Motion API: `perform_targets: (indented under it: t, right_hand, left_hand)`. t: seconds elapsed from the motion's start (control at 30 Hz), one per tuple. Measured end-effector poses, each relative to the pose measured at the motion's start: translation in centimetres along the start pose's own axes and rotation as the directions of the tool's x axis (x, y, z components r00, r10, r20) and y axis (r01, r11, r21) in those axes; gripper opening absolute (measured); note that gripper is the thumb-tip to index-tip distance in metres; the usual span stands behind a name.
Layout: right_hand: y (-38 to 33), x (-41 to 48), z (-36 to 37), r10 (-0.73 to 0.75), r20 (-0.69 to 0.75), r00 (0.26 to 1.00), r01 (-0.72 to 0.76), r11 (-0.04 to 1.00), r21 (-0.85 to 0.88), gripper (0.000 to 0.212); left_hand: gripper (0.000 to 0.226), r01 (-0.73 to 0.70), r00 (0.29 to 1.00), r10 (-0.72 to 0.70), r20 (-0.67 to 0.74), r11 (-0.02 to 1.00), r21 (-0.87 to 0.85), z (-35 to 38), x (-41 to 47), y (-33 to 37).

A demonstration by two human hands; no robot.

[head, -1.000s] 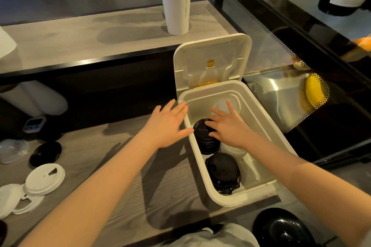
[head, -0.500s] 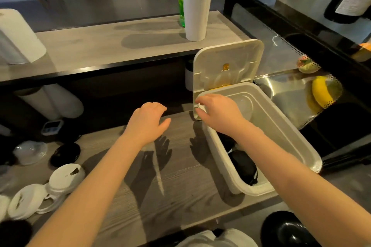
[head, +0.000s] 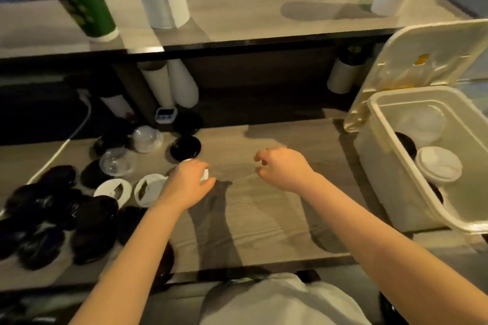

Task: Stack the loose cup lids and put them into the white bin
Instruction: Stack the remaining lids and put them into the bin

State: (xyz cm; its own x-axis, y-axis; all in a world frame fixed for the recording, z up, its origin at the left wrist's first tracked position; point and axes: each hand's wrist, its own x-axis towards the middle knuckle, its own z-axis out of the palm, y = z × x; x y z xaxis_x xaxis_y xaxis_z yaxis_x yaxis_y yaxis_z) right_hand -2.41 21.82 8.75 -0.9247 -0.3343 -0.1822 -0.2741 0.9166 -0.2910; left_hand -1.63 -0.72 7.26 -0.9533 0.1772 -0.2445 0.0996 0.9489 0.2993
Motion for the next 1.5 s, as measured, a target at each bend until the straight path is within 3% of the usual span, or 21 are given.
perform_targets:
  t: [0.13,0.3,0.5,0.67,0.87,1.0,1.1,1.23,1.37,1.43,1.5]
  right_hand:
    - [-4.4,1.0,4.0,-0.034,0.129,0.991,0.040,0.998,-0.044,0.039]
    - [-8.2,3.2,8.2,-0.018,0.234,0.972,0.026,0.999,-0.031,0.042]
    - [-10.8,8.1,10.1,0.091,0.157,0.983,-0.093,0.996,0.006,0.057]
    - [-12.0,10.7,10.2,0.112,0.296,0.949,-0.152,0.982,0.114,0.094]
    - [-12.4,12.0,11.8,0.128,0.268,0.955,-0.180,0.967,0.178,0.097]
    - [-11.8,11.8,11.5,0.123,0.234,0.964,-0.179,0.954,0.238,0.102]
    - [-10.8,11.2,11.2,0.144,0.178,0.973,-0.195,0.928,0.318,0.093]
    - [-9.3,10.2,10.8,0.217,0.137,0.966,-0.256,0.859,0.443,0.086]
    - [-8.2,8.8,10.8,0.293,0.096,0.951,-0.288,0.733,0.616,0.083]
    - [-8.0,8.0,10.4,0.317,0.075,0.946,-0.268,0.625,0.733,0.083]
    - [-8.3,7.2,9.4,0.323,0.070,0.944,-0.227,0.477,0.849,0.080]
  left_hand:
    - [0.047,0.097,0.995,-0.097,0.003,0.994,-0.057,0.8,-2.5,-5.4]
    - [0.052,0.174,0.984,-0.175,0.029,0.984,0.032,1.1,-3.7,-10.3]
    - [0.072,0.180,0.963,-0.221,0.152,0.953,0.245,-0.4,-0.8,-13.9]
    - [0.086,0.148,0.947,-0.209,0.246,0.958,0.244,0.0,1.0,-14.9]
    - [0.099,0.152,0.953,-0.201,0.228,0.965,0.215,0.9,1.7,-15.1]
    - [0.092,0.161,0.963,-0.194,0.185,0.971,0.178,1.2,1.6,-15.2]
    - [0.095,0.177,0.971,-0.191,0.146,0.979,0.104,0.9,1.6,-14.9]
    - [0.091,0.250,0.961,-0.228,0.156,0.959,-0.136,0.4,1.3,-13.6]
    - [0.088,0.264,0.964,-0.240,0.112,0.906,-0.331,0.7,1.1,-12.1]
    - [0.075,0.309,0.950,-0.291,0.111,0.833,-0.460,1.3,1.2,-11.5]
    - [0.047,0.378,0.901,-0.420,0.106,0.642,-0.668,2.0,1.3,-11.0]
